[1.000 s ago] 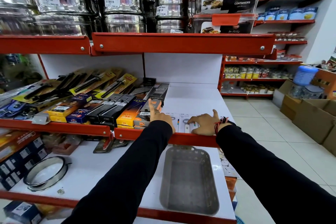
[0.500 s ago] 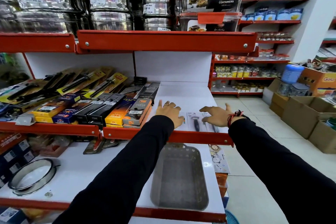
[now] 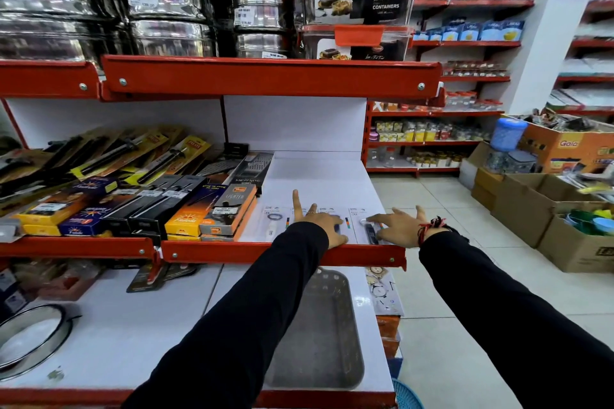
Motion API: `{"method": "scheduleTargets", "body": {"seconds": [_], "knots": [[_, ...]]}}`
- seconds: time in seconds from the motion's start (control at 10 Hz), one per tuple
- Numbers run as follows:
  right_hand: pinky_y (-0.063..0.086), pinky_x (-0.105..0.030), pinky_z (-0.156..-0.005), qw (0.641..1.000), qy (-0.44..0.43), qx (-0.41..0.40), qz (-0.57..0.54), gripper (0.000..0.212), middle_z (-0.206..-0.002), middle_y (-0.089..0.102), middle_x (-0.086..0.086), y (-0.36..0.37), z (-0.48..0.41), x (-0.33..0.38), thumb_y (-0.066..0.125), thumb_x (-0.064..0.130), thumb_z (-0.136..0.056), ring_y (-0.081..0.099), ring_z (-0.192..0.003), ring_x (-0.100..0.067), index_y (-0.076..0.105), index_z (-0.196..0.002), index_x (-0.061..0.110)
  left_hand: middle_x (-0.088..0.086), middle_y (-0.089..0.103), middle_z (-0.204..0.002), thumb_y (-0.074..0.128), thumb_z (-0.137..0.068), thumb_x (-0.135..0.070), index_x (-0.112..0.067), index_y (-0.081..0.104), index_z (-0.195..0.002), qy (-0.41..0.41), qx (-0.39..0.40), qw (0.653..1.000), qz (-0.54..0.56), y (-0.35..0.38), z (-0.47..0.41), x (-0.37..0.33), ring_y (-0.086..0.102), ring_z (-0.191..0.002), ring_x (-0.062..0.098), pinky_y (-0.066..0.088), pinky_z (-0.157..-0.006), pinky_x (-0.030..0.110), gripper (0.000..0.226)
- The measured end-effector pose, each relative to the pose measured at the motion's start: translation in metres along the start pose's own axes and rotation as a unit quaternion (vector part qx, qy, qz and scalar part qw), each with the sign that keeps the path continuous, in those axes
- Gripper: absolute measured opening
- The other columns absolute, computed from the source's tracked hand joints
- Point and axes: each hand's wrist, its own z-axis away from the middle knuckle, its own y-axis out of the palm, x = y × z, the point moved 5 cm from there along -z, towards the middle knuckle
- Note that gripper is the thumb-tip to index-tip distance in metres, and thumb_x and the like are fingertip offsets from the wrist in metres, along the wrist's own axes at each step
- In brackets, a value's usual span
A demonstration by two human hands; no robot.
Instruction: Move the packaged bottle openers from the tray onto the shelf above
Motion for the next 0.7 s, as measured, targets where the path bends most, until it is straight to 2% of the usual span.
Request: {"method": "scheduleTargets", "body": {"seconds": [0.3, 0.5, 0.6, 0.7], "knots": [[-0.014, -0.062, -0.116, 1.0, -0.007, -0.009, -0.022, 0.052, -0.159, 0.035, 0.01, 0.002, 0.003, 0.002, 0.043, 0.049, -0.091, 0.012, -0.154, -0.024, 0.035, -0.142, 0.051, -0.012, 0.035, -0.161, 0.032, -0.097, -0.051, -0.045, 0.039, -0.147, 0.005, 0.035, 0.999, 0.022, 0.001, -0.001, -0.001, 0.006, -0.157, 0.025, -0.032, -0.099, 0.073, 0.051], [-0.013, -0.062, -0.116, 0.999, -0.007, -0.01, -0.03, 0.05, -0.155, 0.041, 0.005, 0.002, 0.007, 0.007, 0.043, 0.047, -0.092, 0.019, -0.151, -0.022, 0.038, -0.141, 0.049, -0.011, 0.023, -0.166, 0.028, -0.099, -0.043, -0.045, 0.033, -0.15, 0.02, 0.054, 0.998, 0.013, -0.001, 0.004, -0.001, 0.003, -0.158, 0.024, -0.029, -0.105, 0.073, 0.051], [-0.011, -0.063, -0.116, 0.999, -0.015, -0.036, -0.029, 0.052, -0.155, 0.041, 0.005, -0.001, 0.012, 0.012, 0.042, 0.045, -0.093, 0.027, -0.148, -0.021, 0.037, -0.144, 0.043, -0.008, 0.016, -0.168, 0.02, -0.101, -0.049, -0.044, 0.024, -0.154, 0.024, 0.032, 0.999, 0.006, 0.0, 0.007, -0.001, 0.002, -0.158, 0.025, -0.027, -0.107, 0.072, 0.053], [-0.004, -0.063, -0.117, 0.994, -0.028, -0.105, -0.03, 0.052, -0.155, 0.04, 0.004, -0.003, 0.012, 0.011, 0.04, 0.044, -0.094, 0.039, -0.142, -0.02, 0.036, -0.146, 0.035, -0.004, 0.013, -0.168, 0.018, -0.101, -0.051, -0.042, 0.017, -0.156, 0.02, -0.003, 0.999, 0.035, 0.002, 0.008, 0.002, 0.003, -0.158, 0.024, -0.025, -0.11, 0.069, 0.056]]}}
